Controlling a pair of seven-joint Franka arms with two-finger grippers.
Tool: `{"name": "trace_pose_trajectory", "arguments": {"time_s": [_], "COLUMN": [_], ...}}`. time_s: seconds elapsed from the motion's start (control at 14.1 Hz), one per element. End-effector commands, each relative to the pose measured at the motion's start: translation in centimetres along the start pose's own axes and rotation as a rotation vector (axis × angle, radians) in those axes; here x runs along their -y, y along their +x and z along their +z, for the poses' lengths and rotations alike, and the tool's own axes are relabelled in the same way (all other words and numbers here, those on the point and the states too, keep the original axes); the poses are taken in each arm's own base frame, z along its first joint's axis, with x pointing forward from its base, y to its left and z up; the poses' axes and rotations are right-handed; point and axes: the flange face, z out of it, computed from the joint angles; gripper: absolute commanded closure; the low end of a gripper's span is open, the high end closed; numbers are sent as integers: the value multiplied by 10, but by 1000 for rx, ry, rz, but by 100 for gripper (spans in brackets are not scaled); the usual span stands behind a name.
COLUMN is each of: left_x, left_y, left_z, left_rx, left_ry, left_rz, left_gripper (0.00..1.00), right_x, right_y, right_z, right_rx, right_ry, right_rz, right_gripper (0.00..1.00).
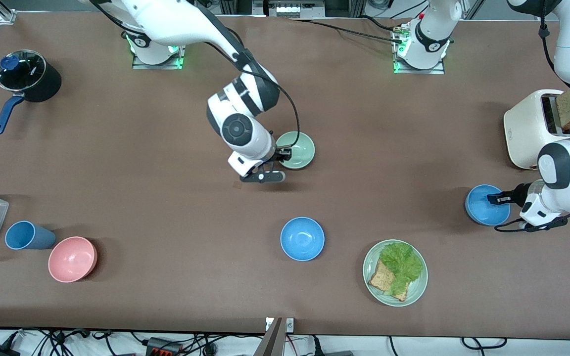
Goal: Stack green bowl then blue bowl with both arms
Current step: 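Carry the green bowl to mid-table while the left gripper grasps the blue bowl, then release the green bowl and withdraw the right gripper while lifting the blue bowl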
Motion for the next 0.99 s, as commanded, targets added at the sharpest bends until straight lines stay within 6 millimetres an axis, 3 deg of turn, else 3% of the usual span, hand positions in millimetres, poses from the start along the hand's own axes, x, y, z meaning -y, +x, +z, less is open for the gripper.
{"name": "trace_pose_trajectory", "arguments": {"time_s": [0.0, 0.14, 0.21, 0.28, 0.36, 0.5, 0.64, 0.92], "left_x": [-1, -3, -11, -86, -99, -123, -144, -211], "left_y": [-2, -3, -4, -66, -81, -98, -110, -138], "left_z": [-11, -15, -20, -112, -130, -156, -173, -188], "left_rx": [-20, -24, -29, 21, 25, 25, 14, 19], "left_ry": [-7, -20, -25, -129, -127, -121, -116, -109], "left_rz": [-8, -1, 16, 106, 126, 146, 161, 145], "left_gripper": [86, 98, 99, 100, 100, 100, 100, 100], "right_x": [-32, -64, -79, -239, -264, -285, -286, -288], "right_y": [23, 40, 45, 85, 84, 82, 81, 82], "right_z": [-92, -146, -171, -295, -311, -327, -327, -326], "right_rx": [-42, -42, -36, -149, -164, -173, -170, -169], "right_ry": [-13, -21, -37, -139, -144, -150, -155, -155], "right_rz": [31, 71, 68, 208, 214, 170, 166, 166], "right_gripper": [0, 0, 0, 0, 0, 0, 0, 0]}}
